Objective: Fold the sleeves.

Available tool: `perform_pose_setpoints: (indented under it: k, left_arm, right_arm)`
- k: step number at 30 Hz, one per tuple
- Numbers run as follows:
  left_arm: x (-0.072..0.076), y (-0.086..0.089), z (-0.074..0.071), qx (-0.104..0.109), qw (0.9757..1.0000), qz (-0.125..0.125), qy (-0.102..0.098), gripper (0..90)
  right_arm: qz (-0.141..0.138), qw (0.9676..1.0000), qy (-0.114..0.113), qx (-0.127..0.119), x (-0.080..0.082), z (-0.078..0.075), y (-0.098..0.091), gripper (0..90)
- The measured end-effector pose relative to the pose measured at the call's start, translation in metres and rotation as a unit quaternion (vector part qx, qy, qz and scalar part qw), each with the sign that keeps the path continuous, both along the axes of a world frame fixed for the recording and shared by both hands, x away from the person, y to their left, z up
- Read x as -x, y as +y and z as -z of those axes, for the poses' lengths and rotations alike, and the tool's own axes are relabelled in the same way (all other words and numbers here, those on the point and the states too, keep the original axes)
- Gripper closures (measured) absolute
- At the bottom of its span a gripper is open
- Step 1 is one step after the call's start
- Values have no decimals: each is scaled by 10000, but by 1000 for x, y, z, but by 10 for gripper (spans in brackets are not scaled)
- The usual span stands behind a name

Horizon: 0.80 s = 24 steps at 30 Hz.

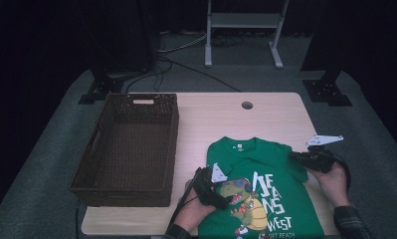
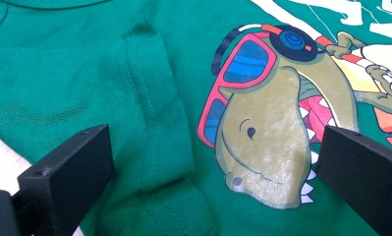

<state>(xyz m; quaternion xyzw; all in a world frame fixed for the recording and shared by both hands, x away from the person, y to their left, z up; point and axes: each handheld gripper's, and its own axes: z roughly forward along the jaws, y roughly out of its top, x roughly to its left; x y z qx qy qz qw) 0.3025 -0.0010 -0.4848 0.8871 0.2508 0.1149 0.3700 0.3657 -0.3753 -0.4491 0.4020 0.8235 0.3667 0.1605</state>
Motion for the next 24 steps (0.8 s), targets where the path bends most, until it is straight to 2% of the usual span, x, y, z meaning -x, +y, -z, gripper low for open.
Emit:
perform_pose_setpoints:
  k: [24]
  left_arm:
    - [0,0,0,0,10000,0,0,0]
  right_arm:
    - [-370,9993,-21,-13,-6,-4,34,875]
